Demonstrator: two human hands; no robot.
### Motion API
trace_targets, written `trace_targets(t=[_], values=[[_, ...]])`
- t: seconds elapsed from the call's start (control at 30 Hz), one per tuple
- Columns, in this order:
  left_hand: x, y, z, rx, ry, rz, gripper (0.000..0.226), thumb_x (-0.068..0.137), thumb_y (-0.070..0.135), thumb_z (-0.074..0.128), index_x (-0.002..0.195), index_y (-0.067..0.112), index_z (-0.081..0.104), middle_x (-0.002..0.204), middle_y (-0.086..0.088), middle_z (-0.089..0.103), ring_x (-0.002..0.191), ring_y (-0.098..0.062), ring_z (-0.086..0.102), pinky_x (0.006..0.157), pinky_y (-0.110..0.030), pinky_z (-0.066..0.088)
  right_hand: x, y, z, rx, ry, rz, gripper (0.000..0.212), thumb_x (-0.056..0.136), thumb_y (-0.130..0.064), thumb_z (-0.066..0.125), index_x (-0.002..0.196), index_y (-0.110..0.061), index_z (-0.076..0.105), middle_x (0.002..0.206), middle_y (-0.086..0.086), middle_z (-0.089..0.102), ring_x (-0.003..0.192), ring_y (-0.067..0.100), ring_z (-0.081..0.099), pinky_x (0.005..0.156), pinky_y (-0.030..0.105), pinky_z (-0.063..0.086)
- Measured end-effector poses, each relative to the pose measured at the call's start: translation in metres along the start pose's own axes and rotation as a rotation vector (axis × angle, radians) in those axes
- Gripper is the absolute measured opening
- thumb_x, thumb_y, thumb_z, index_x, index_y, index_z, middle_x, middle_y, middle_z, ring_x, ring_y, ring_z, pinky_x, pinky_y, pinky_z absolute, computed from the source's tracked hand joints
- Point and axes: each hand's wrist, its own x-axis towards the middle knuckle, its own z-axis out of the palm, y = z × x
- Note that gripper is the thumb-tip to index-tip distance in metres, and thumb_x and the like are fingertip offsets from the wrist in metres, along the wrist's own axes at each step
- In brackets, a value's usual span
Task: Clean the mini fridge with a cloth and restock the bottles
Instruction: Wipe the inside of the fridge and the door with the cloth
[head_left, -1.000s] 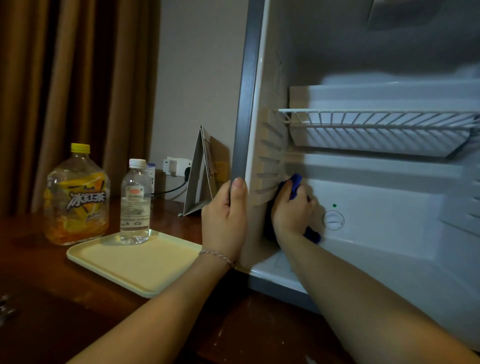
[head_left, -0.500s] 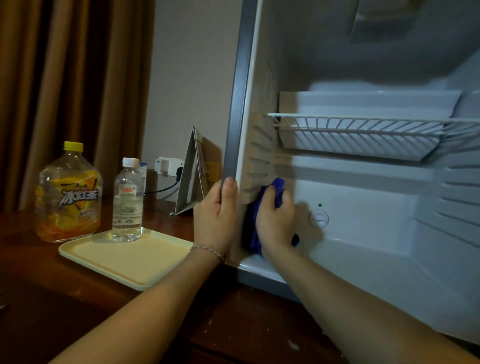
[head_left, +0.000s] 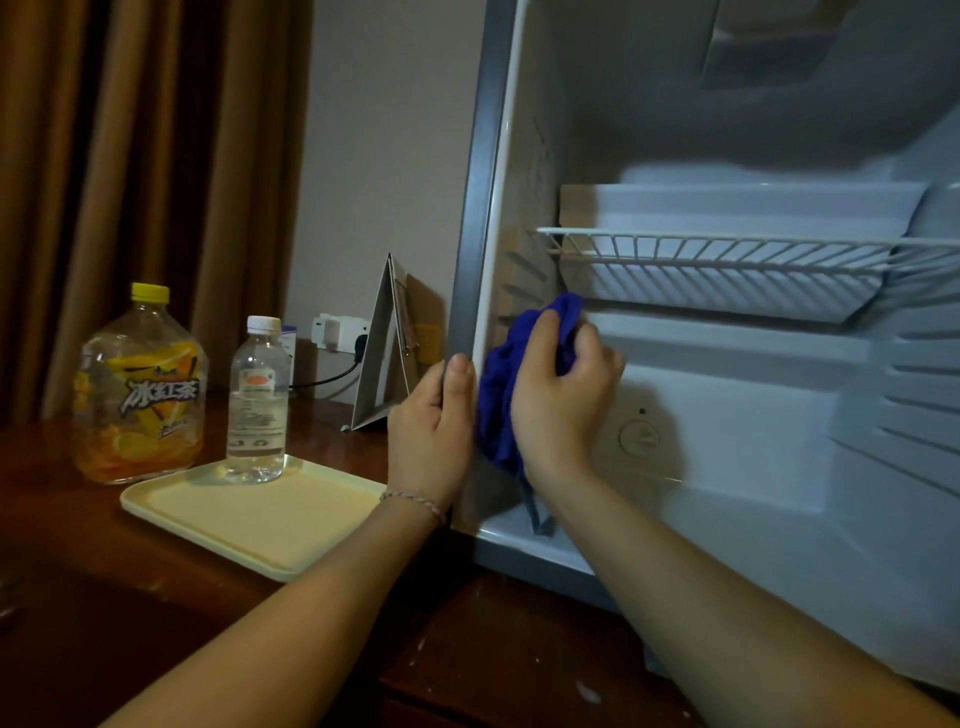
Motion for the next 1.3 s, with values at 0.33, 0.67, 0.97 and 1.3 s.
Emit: trace_targets(t=[0.33, 0.67, 0.97, 1.3], values=[[-0.001, 0.001, 0.002, -0.010, 0.018, -0.001, 0.037, 0.102, 0.036, 0.039, 0.070, 0.024, 0.053, 0.056, 0.015, 0.054, 0.051, 0.000, 0.049, 0.051, -0.010, 0.038, 0.003, 0.031, 0.029, -0.101, 0.092, -0.109, 0.033, 0.099, -0.047, 0.047, 0.092, -0.018, 0.062, 0.115, 0.010, 0.049, 0.099, 0.031, 0.056, 0.076, 0.035, 0.048], [-0.002, 0.001, 0.002, 0.046, 0.044, 0.030, 0.040, 0.102, 0.036, 0.039, 0.064, 0.026, 0.044, 0.055, 0.015, 0.050, 0.052, 0.000, 0.048, 0.053, -0.010, 0.037, 0.037, 0.055, 0.031, -0.205, 0.029, 0.118, 0.041, 0.103, -0.044, 0.044, 0.118, -0.010, 0.064, 0.126, 0.019, 0.047, 0.111, 0.039, 0.050, 0.081, 0.031, 0.033], [-0.002, 0.001, 0.001, 0.031, 0.025, 0.038, 0.040, 0.096, 0.049, 0.034, 0.065, 0.026, 0.046, 0.057, 0.014, 0.051, 0.052, -0.001, 0.047, 0.052, -0.011, 0.036, 0.021, 0.046, 0.013, -0.076, -0.081, 0.108, 0.030, 0.100, -0.048, 0.048, 0.081, -0.026, 0.053, 0.103, 0.011, 0.055, 0.083, 0.019, 0.055, 0.074, 0.032, 0.040], [-0.001, 0.001, 0.001, 0.006, 0.010, 0.002, 0.043, 0.096, 0.052, 0.033, 0.068, 0.024, 0.052, 0.058, 0.014, 0.054, 0.052, -0.001, 0.049, 0.053, -0.012, 0.038, -0.009, 0.024, 0.006, -0.034, -0.033, -0.130, 0.023, 0.099, -0.029, 0.060, 0.078, -0.024, 0.051, 0.096, -0.004, 0.042, 0.079, -0.017, 0.048, 0.069, -0.001, 0.034]])
